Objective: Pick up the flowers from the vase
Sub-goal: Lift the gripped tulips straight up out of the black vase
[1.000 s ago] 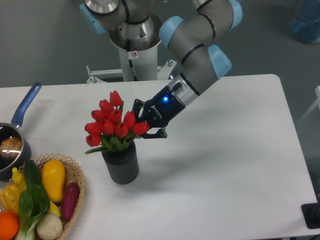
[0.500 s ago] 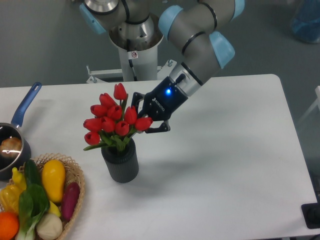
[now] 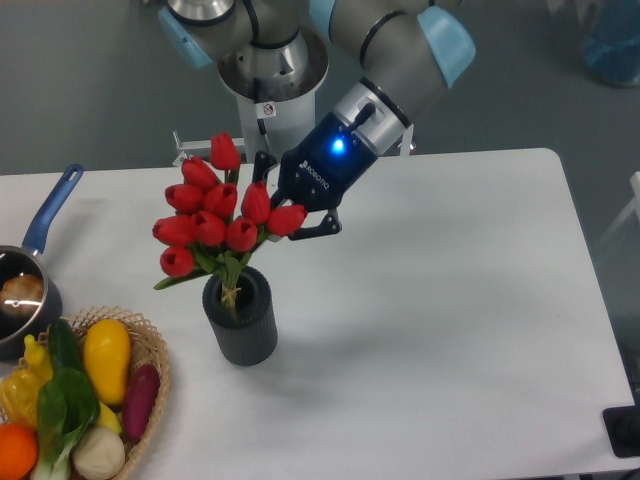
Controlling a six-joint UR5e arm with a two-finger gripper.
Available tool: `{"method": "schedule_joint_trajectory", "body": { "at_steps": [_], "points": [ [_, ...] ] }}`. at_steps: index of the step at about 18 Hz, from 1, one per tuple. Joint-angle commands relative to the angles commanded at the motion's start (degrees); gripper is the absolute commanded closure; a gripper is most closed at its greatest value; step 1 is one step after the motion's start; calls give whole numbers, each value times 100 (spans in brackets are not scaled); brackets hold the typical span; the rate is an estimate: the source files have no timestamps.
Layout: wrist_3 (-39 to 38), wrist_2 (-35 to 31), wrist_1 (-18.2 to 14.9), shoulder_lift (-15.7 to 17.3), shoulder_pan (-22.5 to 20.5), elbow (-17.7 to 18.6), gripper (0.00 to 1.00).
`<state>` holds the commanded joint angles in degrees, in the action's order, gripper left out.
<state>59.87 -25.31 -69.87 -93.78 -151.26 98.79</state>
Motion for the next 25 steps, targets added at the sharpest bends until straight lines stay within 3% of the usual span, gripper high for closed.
{"method": "schedule_joint_trajectory", "body": {
  "at_steps": [5,11,18,25],
  "points": [
    [-220,106,-105,202,-123,9,100],
    [-247,97,-457,545,-272,131,100],
    [-239,44,-440,668,-439,88,100],
    [-186,53,-361,826,-1018,-87,100]
  ]
}}
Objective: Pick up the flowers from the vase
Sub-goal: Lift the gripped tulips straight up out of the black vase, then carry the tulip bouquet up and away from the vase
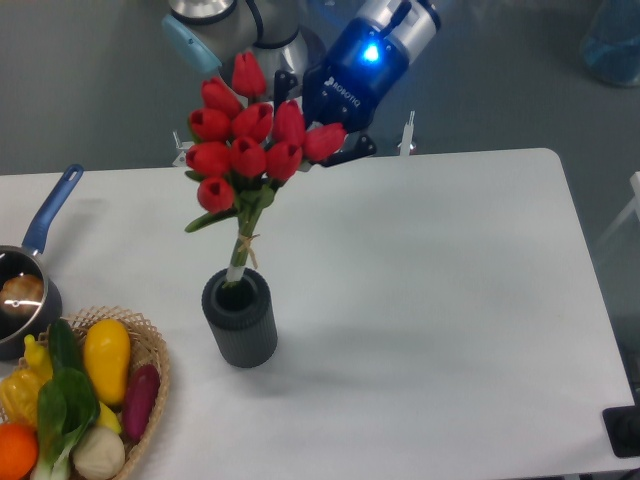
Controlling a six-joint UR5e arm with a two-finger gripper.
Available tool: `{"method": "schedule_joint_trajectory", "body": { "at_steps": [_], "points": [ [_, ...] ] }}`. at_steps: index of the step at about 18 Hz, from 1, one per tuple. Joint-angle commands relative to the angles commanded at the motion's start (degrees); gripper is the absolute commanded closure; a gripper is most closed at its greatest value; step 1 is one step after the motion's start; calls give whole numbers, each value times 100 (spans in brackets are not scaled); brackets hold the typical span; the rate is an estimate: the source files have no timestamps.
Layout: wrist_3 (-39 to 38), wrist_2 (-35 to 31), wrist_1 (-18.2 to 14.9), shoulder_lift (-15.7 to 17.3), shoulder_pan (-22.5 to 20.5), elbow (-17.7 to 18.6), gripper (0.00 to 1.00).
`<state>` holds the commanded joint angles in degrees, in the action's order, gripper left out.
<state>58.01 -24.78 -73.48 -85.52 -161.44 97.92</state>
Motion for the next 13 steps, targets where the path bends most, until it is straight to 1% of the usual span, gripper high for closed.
{"method": "schedule_joint_trajectory", "body": {
  "at_steps": [2,4,5,7,9,12,13],
  "points": [
    [17,18,9,-44,-272,-211,100],
    [341,26,70,-96,-641,-457,100],
    [465,-9,79,-105,-730,-510,100],
    [710,-183,132,-97,-809,-511,100],
    [1071,-674,167,-88,-810,-520,100],
    [1011,-1334,115,-131,-775,-642,100],
    [950,-1519,106,-210,-775,-660,100]
  ]
}}
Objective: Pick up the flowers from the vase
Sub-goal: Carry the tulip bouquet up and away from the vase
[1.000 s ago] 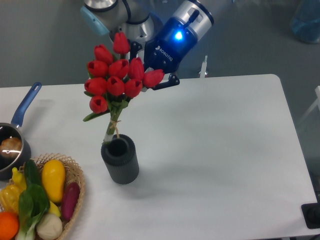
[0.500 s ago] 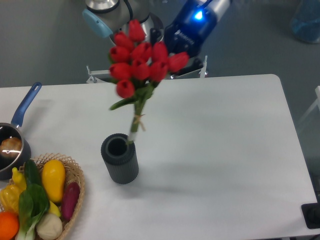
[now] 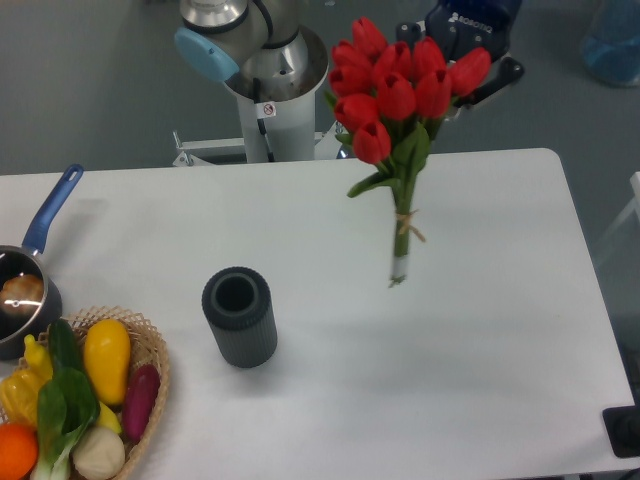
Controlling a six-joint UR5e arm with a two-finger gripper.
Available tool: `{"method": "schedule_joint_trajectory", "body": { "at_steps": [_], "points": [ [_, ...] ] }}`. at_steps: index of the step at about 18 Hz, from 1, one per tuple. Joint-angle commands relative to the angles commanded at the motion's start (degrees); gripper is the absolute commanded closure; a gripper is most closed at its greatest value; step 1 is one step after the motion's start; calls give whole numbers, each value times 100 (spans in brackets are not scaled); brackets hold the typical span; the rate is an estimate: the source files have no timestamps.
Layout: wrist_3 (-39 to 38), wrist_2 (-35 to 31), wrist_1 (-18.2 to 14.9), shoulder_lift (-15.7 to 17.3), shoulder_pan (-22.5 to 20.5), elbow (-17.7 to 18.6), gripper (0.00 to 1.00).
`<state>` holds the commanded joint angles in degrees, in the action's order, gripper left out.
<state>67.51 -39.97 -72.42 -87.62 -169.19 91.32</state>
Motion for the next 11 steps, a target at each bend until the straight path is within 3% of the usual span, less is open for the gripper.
{"method": "schedule_joint_trajectory", "body": {
  "at_steps": [5,10,11],
  "points": [
    [17,-571,70,-352,0,-97,100],
    [648,-2283,105,-712,394,-334,100],
    [711,-3044,44,-765,657,-352,100]
  ]
}}
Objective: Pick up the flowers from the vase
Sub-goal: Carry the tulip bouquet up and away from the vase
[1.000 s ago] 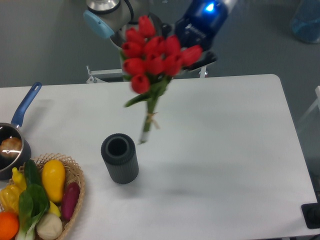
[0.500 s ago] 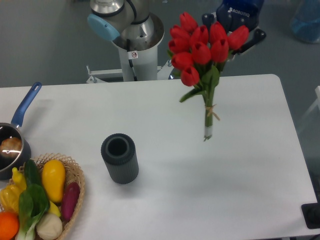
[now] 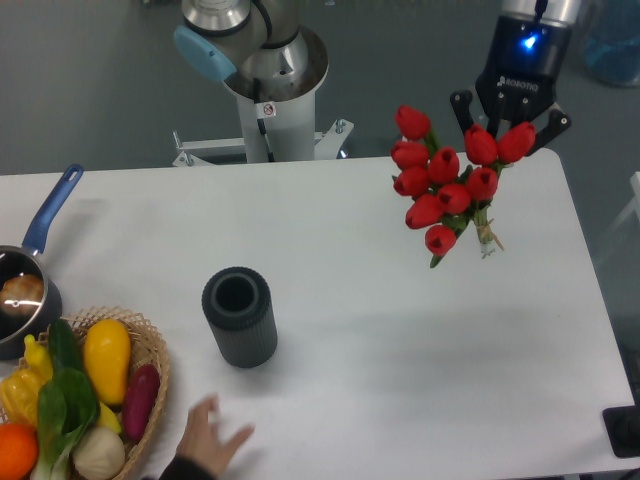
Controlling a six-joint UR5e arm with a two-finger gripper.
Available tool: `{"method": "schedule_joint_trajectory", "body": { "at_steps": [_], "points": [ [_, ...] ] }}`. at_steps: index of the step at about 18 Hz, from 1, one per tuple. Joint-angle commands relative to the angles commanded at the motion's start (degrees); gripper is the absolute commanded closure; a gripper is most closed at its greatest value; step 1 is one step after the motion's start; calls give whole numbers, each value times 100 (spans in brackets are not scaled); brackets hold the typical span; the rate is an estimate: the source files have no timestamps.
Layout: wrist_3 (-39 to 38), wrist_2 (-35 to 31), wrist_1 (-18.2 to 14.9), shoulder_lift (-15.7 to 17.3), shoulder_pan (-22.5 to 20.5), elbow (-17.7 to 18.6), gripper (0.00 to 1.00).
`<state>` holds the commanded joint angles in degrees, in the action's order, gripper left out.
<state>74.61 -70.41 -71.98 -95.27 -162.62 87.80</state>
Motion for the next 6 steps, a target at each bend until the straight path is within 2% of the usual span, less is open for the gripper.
{"method": "schedule_joint_trajectory", "body": {
  "at_steps": [1,2,4,6],
  "points": [
    [18,-1008,-88,-175,403,35,100],
    [10,-1445,-141,-263,590,70,100],
    [10,-2001,-168,-527,810,44,100],
    [1,-2099,-194,-624,899,26,100]
  ]
}}
